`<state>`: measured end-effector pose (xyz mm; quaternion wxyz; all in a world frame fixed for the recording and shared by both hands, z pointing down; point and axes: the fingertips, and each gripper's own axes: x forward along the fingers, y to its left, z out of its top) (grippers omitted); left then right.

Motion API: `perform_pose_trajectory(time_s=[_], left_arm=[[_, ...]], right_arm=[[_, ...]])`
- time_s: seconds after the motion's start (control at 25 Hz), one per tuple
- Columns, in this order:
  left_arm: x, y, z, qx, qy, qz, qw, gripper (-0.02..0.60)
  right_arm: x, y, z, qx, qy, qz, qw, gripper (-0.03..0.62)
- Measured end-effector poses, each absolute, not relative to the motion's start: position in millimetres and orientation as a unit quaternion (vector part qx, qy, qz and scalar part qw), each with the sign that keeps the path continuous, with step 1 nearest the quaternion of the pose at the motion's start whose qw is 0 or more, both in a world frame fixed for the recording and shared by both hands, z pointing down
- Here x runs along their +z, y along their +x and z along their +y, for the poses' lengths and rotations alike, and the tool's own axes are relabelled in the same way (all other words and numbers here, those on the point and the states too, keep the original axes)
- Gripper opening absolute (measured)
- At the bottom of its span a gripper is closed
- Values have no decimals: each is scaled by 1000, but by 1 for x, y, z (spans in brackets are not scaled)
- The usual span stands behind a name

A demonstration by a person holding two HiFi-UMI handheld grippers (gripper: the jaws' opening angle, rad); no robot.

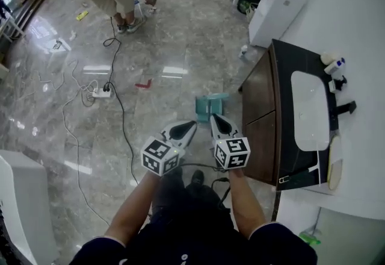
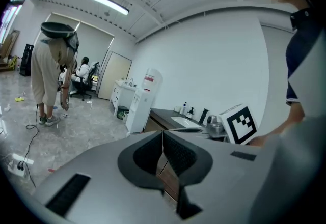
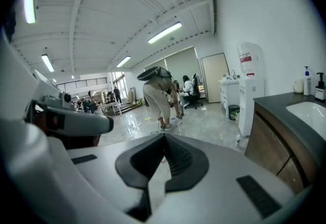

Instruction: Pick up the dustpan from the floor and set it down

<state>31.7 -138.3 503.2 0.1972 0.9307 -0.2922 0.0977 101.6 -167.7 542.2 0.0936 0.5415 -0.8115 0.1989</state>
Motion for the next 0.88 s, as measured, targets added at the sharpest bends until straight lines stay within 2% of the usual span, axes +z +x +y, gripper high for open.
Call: perform_pose_trajectory(time_s=[0.48, 0.88], left_arm=[[402, 55, -112, 49, 950, -287, 112, 14], [378, 60, -96, 42, 952, -289, 95, 14]], right_arm=[[399, 96, -121, 117, 504, -856, 5, 8], [365, 101, -104, 97, 493, -864, -27, 8]])
